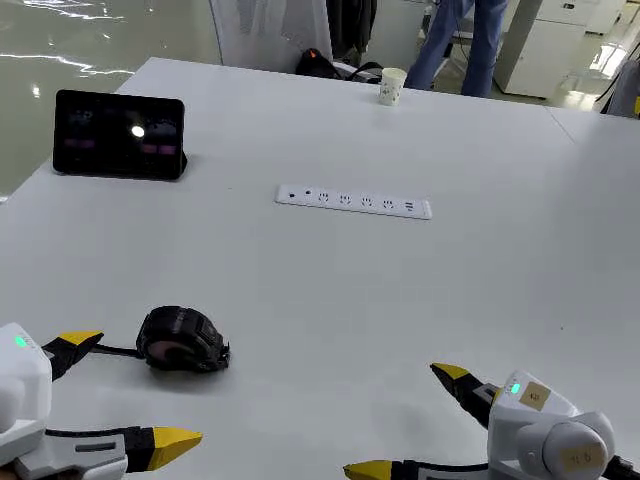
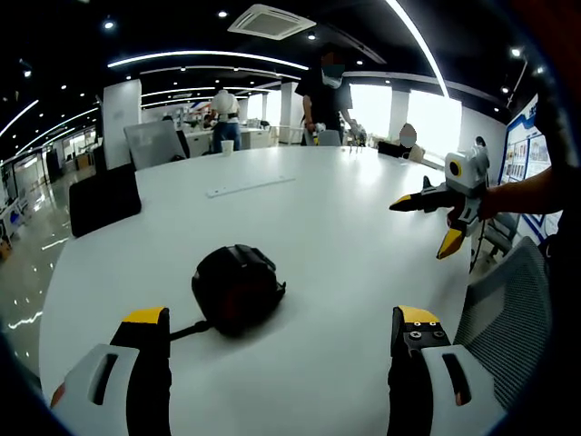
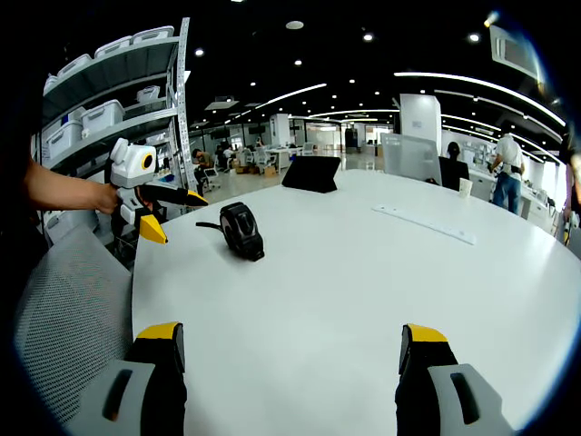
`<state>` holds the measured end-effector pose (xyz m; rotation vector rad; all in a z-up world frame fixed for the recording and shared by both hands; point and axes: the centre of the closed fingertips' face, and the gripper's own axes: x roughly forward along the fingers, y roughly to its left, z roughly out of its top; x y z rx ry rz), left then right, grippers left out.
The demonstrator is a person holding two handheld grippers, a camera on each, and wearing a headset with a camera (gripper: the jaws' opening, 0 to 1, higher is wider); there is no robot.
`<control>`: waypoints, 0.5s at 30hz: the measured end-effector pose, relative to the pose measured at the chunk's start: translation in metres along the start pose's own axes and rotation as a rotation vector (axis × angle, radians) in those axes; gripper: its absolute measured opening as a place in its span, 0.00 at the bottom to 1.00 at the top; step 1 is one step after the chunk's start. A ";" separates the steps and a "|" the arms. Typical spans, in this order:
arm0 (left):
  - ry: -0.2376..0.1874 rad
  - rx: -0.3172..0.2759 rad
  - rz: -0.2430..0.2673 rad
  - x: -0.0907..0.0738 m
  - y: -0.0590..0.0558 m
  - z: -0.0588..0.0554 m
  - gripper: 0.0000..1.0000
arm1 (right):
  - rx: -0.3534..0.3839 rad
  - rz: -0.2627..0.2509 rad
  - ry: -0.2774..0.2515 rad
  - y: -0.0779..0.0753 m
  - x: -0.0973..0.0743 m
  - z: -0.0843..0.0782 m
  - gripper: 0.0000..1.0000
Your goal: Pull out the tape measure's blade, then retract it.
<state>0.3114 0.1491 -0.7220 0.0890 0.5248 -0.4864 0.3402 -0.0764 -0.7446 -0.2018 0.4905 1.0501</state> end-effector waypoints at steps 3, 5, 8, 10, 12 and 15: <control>-0.014 -0.013 -0.006 -0.001 0.000 0.002 0.99 | 0.003 -0.001 -0.005 0.000 -0.001 0.002 0.99; -0.016 -0.010 0.001 -0.001 0.002 0.002 0.99 | 0.002 -0.003 -0.010 0.000 -0.001 0.003 0.99; -0.008 -0.009 -0.006 0.000 0.001 0.001 0.99 | 0.002 -0.004 -0.012 -0.001 -0.002 0.004 0.99; -0.006 -0.013 -0.008 0.000 0.000 0.000 0.99 | 0.004 -0.005 -0.013 -0.001 -0.002 0.005 0.99; -0.004 -0.018 -0.012 0.000 -0.001 -0.001 0.99 | 0.006 -0.006 -0.016 -0.002 -0.003 0.005 0.99; -0.001 -0.019 -0.018 0.000 -0.003 -0.002 0.99 | 0.006 -0.007 -0.014 -0.002 -0.004 0.005 0.99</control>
